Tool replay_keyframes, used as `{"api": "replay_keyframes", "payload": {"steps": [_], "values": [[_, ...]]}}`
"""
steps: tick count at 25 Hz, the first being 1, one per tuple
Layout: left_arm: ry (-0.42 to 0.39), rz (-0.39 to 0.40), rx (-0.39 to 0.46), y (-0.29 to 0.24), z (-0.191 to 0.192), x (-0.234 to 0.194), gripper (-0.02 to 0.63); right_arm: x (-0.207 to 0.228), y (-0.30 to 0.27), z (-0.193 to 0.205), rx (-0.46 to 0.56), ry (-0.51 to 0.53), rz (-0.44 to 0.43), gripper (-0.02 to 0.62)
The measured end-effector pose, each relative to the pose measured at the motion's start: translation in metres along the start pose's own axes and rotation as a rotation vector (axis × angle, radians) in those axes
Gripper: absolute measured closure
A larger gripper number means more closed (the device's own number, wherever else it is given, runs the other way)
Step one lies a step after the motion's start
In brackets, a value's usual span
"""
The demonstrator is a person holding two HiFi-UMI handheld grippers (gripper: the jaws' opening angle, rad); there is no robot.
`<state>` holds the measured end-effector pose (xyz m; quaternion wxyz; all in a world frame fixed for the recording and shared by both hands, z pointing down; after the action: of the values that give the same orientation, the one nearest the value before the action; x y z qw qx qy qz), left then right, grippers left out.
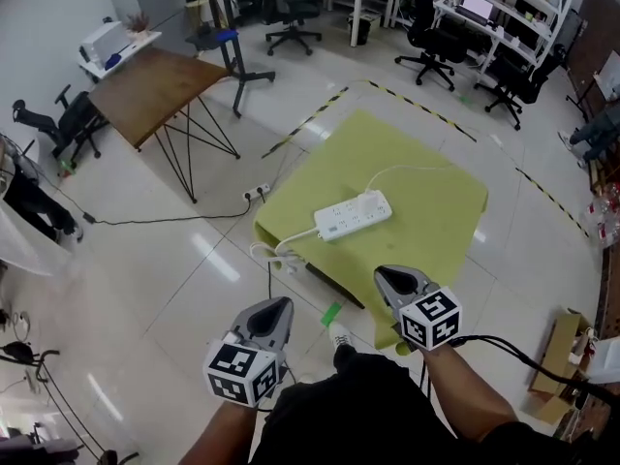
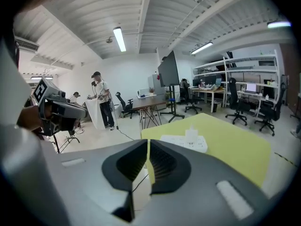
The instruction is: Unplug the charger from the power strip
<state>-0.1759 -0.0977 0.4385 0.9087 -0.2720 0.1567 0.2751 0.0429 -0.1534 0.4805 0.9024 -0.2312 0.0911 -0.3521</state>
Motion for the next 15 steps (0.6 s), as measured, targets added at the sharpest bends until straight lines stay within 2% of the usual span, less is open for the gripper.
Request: {"api": "replay_keyframes", "payload": {"steps": [3,6,10,15], "values": [[-0.003,-0.005,-0.007,-0.029,-0.010,-0.004,0.600,0.022,-0.021,0.002,-0.010,0.003,-0.009,0.571],[-0.002,-0.016,-0.021,-0.053,-0.016,-0.009,0.600,0.049,-0.045,0.005,-0.024,-0.001,0.017,0.544],[0.008,-0.045,-0.051,-0.074,-0.019,-0.016,0.600,0.092,-0.083,0.016,-0.053,-0.026,0.076,0.471],[0.022,-0.105,-0.097,-0.082,-0.018,-0.028,0.600,0.137,-0.136,0.034,-0.128,-0.053,0.106,0.377]]}}
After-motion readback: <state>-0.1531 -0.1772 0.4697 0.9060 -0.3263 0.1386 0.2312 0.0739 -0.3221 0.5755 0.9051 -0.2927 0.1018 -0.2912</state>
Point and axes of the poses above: the fingertips, and each gripper's own axes: y backward along the fingers, x to its right, z out of its underside, the point moved 4 cm from there along y, backward along the fingers, and after that the axes turned 10 degrees about y, right-handed, at the moved point
